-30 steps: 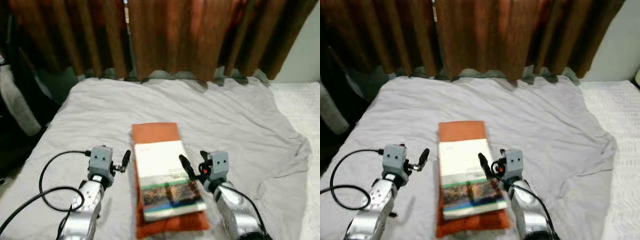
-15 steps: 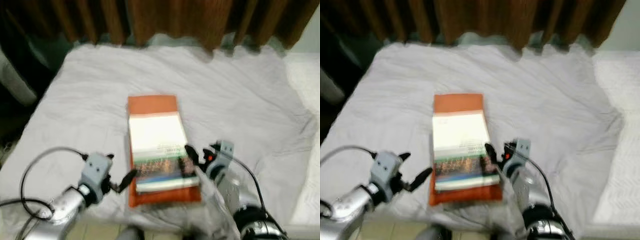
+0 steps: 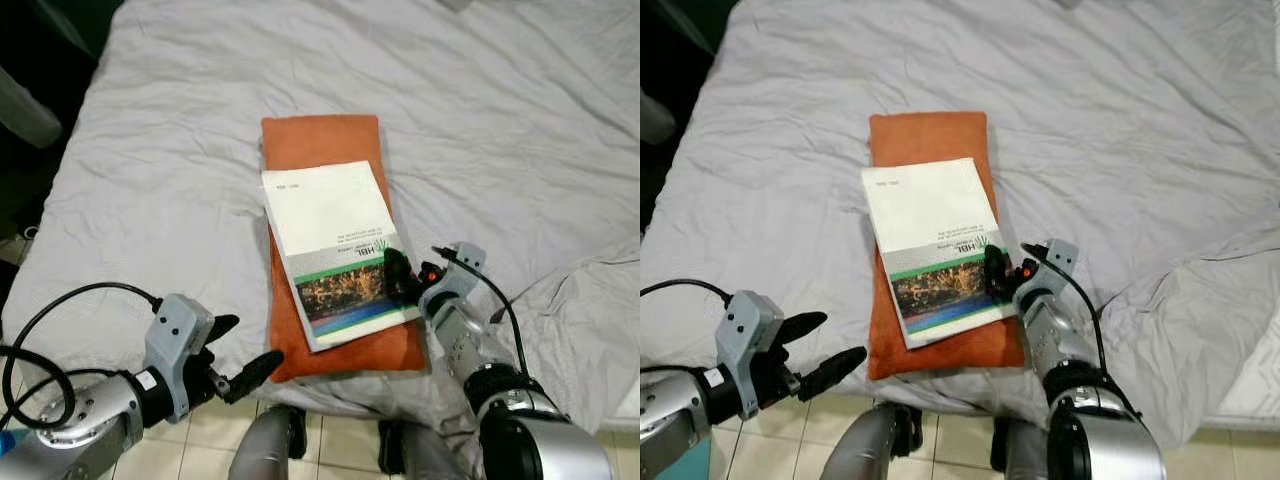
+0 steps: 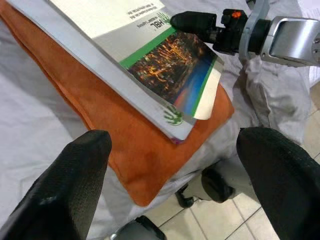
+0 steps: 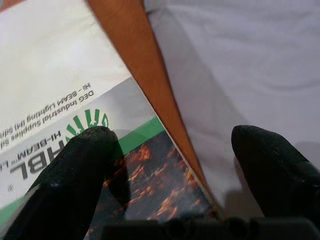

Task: Clean up the room

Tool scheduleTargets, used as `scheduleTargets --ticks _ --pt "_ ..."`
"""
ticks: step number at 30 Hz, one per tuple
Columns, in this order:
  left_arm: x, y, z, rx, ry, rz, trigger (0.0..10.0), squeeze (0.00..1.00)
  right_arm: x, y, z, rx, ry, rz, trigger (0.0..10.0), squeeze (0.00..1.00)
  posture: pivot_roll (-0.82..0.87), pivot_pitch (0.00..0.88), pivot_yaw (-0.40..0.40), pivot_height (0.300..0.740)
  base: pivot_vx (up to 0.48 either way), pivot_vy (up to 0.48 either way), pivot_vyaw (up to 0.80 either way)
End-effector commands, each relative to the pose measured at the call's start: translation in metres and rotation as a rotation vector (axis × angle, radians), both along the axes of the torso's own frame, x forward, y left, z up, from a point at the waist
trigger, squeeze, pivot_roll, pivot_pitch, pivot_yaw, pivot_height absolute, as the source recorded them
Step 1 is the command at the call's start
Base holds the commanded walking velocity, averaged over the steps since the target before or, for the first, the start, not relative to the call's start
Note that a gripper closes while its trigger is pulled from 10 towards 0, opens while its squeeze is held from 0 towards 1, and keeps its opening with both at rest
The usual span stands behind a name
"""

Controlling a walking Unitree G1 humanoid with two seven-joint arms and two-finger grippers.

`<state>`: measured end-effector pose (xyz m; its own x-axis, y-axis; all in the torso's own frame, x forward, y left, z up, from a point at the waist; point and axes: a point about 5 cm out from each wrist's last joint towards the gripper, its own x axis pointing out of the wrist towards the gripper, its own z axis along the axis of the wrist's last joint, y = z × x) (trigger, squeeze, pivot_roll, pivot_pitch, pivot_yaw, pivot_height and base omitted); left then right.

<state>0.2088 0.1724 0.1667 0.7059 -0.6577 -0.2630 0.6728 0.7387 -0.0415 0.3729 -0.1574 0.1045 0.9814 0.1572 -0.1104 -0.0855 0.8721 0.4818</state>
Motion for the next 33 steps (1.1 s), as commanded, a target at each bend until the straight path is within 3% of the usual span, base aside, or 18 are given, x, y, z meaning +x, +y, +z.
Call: scheduleTargets --ticks 1,3,4,5,6,12,21,25,33 --pt "-0.007 0.000 -0.001 -0.001 0.026 0.005 10.0 0.00 -0.007 0.003 -0.017 0.052 0.074 -0.018 10.0 0.00 0.25 0.576 0.107 0.740 0.000 0.000 0.00" --pt "-0.008 -0.001 -0.001 -0.007 0.036 0.006 10.0 0.00 -0.006 0.002 -0.017 0.101 0.081 -0.034 10.0 0.00 0.24 0.569 0.098 0.740 0.000 0.000 0.00" --pt "-0.008 -0.002 -0.001 -0.011 0.041 0.007 10.0 0.00 -0.006 0.001 -0.017 0.136 0.086 -0.042 8.7 0.00 0.24 0.565 0.094 0.740 0.000 0.000 0.00" --pt "-0.009 -0.002 -0.002 -0.013 0.044 0.009 10.0 0.00 -0.006 0.000 -0.018 0.181 0.095 -0.055 2.9 0.00 0.23 0.559 0.086 0.740 0.000 0.000 0.00" --pt "-0.011 -0.003 -0.004 -0.016 0.052 0.011 10.0 0.00 -0.007 -0.003 -0.020 0.248 0.111 -0.064 0.0 0.00 0.22 0.551 0.073 0.740 0.000 0.000 0.00" --pt "-0.014 -0.003 -0.005 -0.027 0.063 0.031 10.0 0.00 -0.009 -0.005 -0.020 0.255 0.094 -0.033 0.0 0.00 0.21 0.543 0.048 0.740 0.000 0.000 0.00" --pt "-0.015 -0.004 -0.008 -0.042 0.059 0.051 10.0 0.00 -0.015 0.009 -0.018 0.330 0.051 0.068 0.0 0.00 0.17 0.535 0.015 0.740 0.000 0.000 0.00" --pt "-0.013 -0.006 -0.008 -0.053 0.051 0.057 10.0 0.00 -0.024 0.021 -0.015 0.389 0.031 0.152 0.0 0.00 0.15 0.527 -0.003 0.740 0.000 0.000 0.00" --pt "-0.009 -0.011 -0.011 -0.074 0.040 0.065 10.0 0.00 -0.036 0.023 0.001 0.425 -0.023 0.216 0.0 0.00 0.12 0.508 -0.026 0.740 0.000 0.000 0.00"
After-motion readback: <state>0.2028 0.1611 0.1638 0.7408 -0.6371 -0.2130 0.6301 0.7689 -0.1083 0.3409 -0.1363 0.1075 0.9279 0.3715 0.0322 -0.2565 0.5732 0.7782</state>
